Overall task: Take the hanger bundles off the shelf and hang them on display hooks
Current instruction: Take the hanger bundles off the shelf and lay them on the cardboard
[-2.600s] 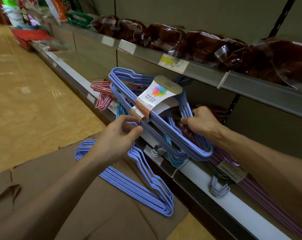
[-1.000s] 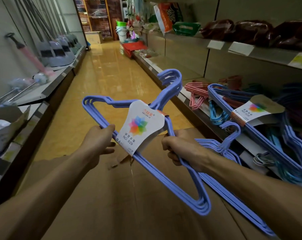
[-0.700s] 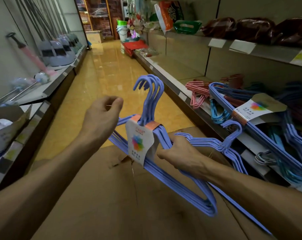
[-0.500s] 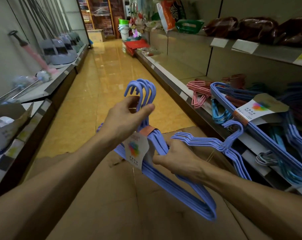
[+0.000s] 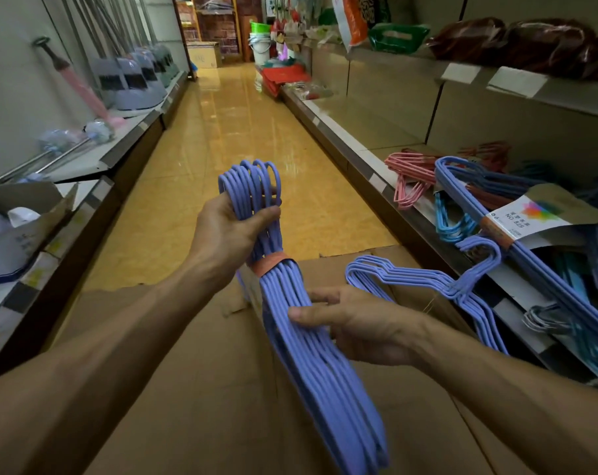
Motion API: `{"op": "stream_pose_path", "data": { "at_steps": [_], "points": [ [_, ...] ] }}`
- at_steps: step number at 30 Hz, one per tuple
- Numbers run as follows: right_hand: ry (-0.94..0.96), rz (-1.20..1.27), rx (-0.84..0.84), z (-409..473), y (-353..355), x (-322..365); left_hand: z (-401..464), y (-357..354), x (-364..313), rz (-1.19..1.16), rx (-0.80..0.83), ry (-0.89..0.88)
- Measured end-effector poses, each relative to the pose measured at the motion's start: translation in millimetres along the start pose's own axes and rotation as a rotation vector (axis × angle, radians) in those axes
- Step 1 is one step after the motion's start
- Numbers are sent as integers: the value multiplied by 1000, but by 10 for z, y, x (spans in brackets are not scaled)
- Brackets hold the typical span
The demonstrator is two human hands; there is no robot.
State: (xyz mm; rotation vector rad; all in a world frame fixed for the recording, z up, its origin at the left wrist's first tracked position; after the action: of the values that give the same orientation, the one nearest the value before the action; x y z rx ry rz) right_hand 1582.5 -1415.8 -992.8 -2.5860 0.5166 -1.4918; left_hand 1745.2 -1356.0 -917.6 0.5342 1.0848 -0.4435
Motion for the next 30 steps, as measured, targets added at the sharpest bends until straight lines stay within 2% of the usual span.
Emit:
{"op": "stream_pose_path", "data": {
  "at_steps": [4,8,13,21,26,30],
  "points": [
    [-71,62,286,128,-310,-93,-120,171,-60,-71,59,11],
    [-95,19,367,309,-688,-144,-271,427,-96,-73,87,53],
    [-59,-91,369,600,-1245,-68,-372,1100,-141,-36,-22,140],
    [-15,-144,329,927,-1898,169,-350,1918,-364,41,-112,126],
    [-10,-211,195,1292,-2130,25,-405,2342,-125,82,-198,212],
    [43,-198,133,1692,-2341,-316,-538,2676,183,264,-195,268]
  ]
}}
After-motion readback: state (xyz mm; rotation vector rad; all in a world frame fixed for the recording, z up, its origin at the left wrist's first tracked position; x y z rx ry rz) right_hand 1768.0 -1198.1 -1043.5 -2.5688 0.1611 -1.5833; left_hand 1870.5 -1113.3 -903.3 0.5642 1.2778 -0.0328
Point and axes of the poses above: each hand's wrist, its own z-axis towards the middle knuckle, its own y-axis out of the back of the hand, x = y × z, the point moved 5 cm from there along z, towards the middle knuckle, and after that the axes turned 6 degrees about -y, right-handed, at the moved point
